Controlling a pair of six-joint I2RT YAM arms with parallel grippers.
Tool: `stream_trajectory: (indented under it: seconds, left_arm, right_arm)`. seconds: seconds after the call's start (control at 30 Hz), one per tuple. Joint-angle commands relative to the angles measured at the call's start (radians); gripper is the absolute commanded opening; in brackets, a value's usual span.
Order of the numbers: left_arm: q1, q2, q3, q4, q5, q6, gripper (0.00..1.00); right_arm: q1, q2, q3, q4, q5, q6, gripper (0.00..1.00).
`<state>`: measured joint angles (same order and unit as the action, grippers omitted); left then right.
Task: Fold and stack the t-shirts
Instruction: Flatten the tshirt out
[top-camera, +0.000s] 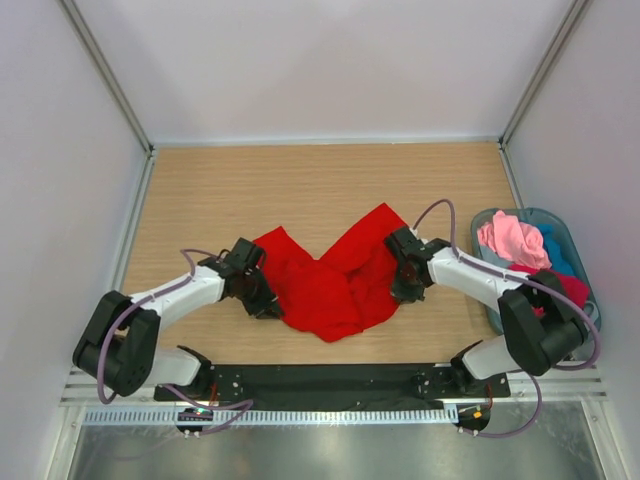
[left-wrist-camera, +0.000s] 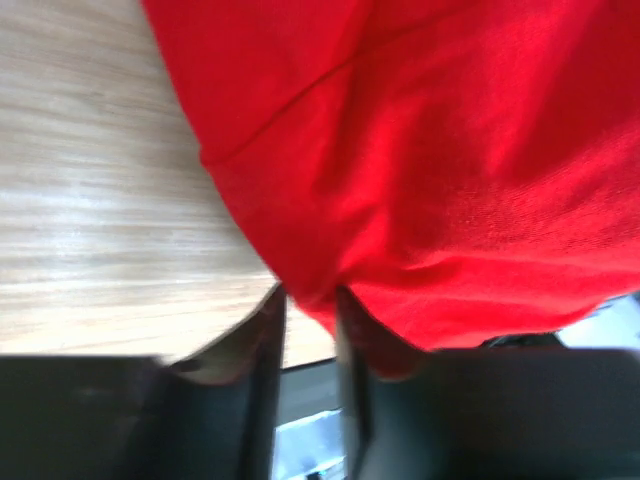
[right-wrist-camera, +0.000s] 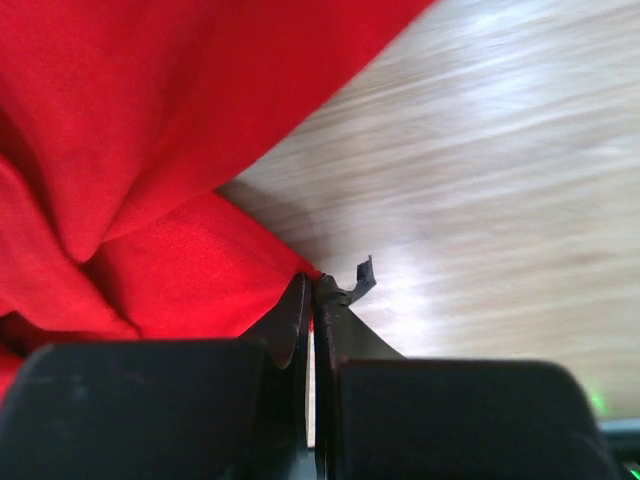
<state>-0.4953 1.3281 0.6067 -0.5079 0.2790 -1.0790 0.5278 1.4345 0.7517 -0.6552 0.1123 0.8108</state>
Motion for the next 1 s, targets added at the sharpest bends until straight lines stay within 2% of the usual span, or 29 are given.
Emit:
stream_trajectory:
  seconds: [0.0,0.03,0.13,0.17,0.23,0.3,0.4,0.43,0.53,0.63,0.77,0.8,0.9,0.97]
  left_arm:
    - [0.000,0.020,0.124,-0.013,-0.039,0.051,0.17]
    - [0.000,0.025,0.163,-0.047,-0.061,0.077,0.00]
    - [0.035,0.022,0.330,-0.258,-0.188,0.206,0.00]
    - [0.050,0.020,0.370,-0.289,-0.219,0.206,0.00]
    - [0.092,0.020,0.445,-0.346,-0.308,0.266,0.00]
    - [0.171,0.045,0.472,-0.348,-0.319,0.306,0.00]
    - [0.250,0.120,0.518,-0.317,-0.301,0.330,0.00]
    - [0.259,0.147,0.528,-0.301,-0.301,0.344,0.00]
    - [0.294,0.258,0.593,-0.258,-0.302,0.375,0.00]
    - [0.328,0.374,0.695,-0.204,-0.288,0.406,0.00]
    - [0.392,0.558,0.928,-0.227,-0.304,0.453,0.00]
    - [0.406,0.589,1.043,-0.241,-0.307,0.458,0.00]
    - [0.432,0.697,1.200,-0.326,-0.305,0.494,0.01]
    - [0.432,0.727,1.317,-0.395,-0.317,0.522,0.10]
  right_arm:
    - [-0.005,-0.068,0.117,-0.148,0.162,-0.019,0.01]
    - [-0.003,-0.091,0.151,-0.231,0.191,-0.022,0.01]
    - [-0.005,-0.187,0.360,-0.407,0.296,-0.031,0.01]
    - [-0.005,-0.187,0.395,-0.441,0.306,-0.032,0.01]
    - [-0.003,-0.236,0.449,-0.497,0.274,-0.038,0.01]
    - [-0.005,-0.293,0.462,-0.495,0.203,-0.018,0.01]
    - [0.014,-0.364,0.350,-0.408,0.023,0.056,0.01]
    - [0.044,-0.405,0.307,-0.326,-0.047,0.129,0.01]
    - [0.124,-0.459,0.131,-0.096,-0.098,0.267,0.01]
    - [0.242,-0.421,0.083,0.026,-0.066,0.324,0.01]
    - [0.386,-0.188,0.211,0.049,0.012,0.347,0.01]
    - [0.438,-0.154,0.234,0.057,0.009,0.350,0.01]
    - [0.504,-0.060,0.305,0.062,-0.012,0.346,0.11]
    - [0.526,-0.057,0.311,0.066,-0.031,0.334,0.18]
